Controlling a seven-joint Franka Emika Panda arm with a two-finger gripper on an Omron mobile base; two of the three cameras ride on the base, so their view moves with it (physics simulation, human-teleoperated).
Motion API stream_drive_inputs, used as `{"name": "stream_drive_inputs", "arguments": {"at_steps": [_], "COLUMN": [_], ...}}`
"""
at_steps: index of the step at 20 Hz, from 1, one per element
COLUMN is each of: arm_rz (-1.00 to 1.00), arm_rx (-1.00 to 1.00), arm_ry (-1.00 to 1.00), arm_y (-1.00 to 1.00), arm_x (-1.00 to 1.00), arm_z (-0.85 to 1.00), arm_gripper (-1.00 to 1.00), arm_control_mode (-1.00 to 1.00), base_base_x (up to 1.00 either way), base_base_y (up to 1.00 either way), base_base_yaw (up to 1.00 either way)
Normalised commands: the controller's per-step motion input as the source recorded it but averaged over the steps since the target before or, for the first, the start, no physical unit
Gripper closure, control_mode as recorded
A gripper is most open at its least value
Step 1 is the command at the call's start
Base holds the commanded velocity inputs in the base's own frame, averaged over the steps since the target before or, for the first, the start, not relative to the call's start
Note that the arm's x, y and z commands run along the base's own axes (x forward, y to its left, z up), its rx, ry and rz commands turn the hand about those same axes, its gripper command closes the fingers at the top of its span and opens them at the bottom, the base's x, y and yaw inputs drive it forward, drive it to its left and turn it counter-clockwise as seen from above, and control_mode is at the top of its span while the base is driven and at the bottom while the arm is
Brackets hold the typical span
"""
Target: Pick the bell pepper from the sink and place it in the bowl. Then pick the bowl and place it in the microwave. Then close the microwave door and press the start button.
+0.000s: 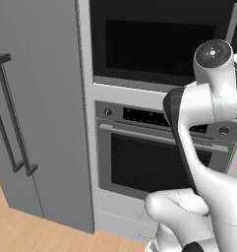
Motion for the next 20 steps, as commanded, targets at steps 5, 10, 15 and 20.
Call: {"name": "stream_drive_inputs", "arguments": {"at_steps": [5,10,15,20], "arm_rz": [-0.17,0.0,0.01,0.0], "arm_rx": [0.15,0.07,0.01,0.01], "arm_ry": [-0.41,-0.4,-0.29,-0.16], "arm_y": [-0.14,-0.3,-0.22,-0.08], "arm_x": [-0.76,-0.52,-0.08,0.0], "arm_z": [0.0,0.0,0.0,0.0], "arm_gripper": [1.0,1.0,1.0,1.0], "arm_control_mode": [-1.0,-1.0,-1.0,-1.0], "base_base_x": [0.0,0.0,0.0,0.0], "base_base_y": [0.0,0.0,0.0,0.0], "base_base_yaw": [0.0,0.0,0.0,0.0]}}
